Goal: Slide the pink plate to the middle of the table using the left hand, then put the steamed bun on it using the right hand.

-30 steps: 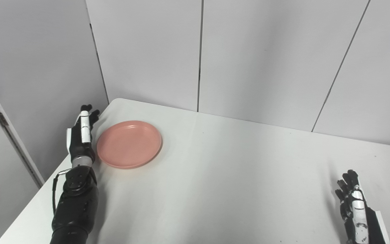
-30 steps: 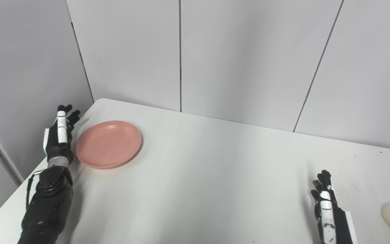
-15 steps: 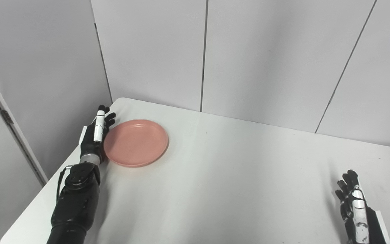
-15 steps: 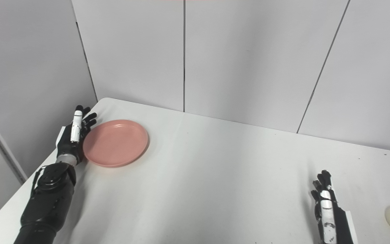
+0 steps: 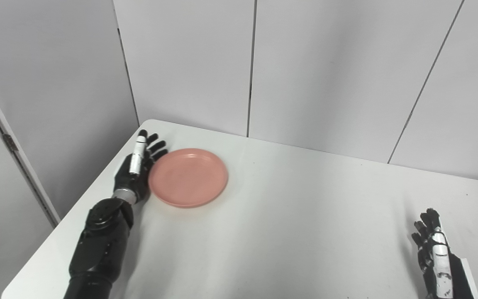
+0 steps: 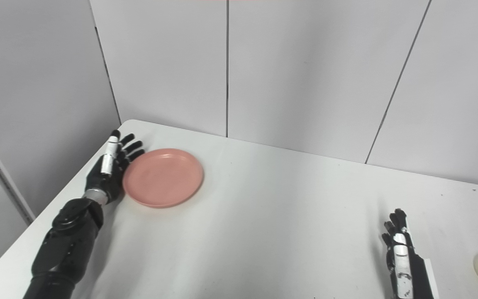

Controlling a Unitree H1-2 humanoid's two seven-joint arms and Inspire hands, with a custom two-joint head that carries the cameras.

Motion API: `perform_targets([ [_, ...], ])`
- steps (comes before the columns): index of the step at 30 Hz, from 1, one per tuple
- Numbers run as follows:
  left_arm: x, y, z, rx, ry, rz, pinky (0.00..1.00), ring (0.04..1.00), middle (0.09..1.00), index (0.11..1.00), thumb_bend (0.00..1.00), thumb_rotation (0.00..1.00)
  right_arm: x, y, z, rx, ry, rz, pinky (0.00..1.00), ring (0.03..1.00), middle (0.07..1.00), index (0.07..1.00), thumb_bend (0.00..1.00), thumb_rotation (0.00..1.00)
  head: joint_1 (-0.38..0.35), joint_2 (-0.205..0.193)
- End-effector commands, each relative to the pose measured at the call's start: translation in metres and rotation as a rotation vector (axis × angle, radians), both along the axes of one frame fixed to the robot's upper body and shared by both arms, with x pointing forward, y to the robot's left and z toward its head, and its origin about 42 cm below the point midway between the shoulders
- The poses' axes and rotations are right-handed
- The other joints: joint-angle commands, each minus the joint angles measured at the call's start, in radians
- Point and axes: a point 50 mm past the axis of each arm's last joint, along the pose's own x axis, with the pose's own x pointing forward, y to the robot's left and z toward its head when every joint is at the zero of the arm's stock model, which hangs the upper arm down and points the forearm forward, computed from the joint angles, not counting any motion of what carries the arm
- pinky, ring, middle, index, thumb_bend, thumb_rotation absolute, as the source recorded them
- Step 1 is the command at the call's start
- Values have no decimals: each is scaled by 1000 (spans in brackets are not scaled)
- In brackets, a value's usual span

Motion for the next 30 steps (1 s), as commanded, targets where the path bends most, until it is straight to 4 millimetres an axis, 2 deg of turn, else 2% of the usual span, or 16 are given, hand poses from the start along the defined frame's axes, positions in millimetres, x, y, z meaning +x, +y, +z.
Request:
perform_targets([
  [1, 12, -22, 13, -36, -52, -85, 865, 837, 847, 844, 715, 914, 4, 0, 16, -7, -71, 5, 1000, 1000, 1000, 1000, 352, 982, 1, 2],
  [5, 13, -42, 8, -75, -91, -114, 854, 826, 839, 841, 702, 913, 6, -1, 15, -1, -74, 4, 1000, 1000, 1000, 1000, 375, 980, 0, 3],
  [10, 13, -77, -2, -80, -147, -136, 881, 832, 833, 839, 679, 935, 5, 2, 19, 4, -71, 2, 1000, 1000, 1000, 1000, 372, 977, -3, 5],
  [17, 8, -119, -11, -108, -157, -183, 891, 839, 824, 838, 654, 906, 5, 5, 19, 9, -68, -2, 1000, 1000, 1000, 1000, 362, 977, -15, 6],
  [25, -8, -153, -23, -110, -142, -253, 903, 861, 827, 838, 662, 875, 5, 8, 21, 6, -68, -12, 1000, 1000, 1000, 1000, 343, 962, -34, 10],
  [30, -18, -166, -29, -118, -140, -284, 900, 860, 836, 842, 635, 877, 7, 8, 19, 10, -76, -8, 1000, 1000, 1000, 1000, 345, 926, -62, 15],
])
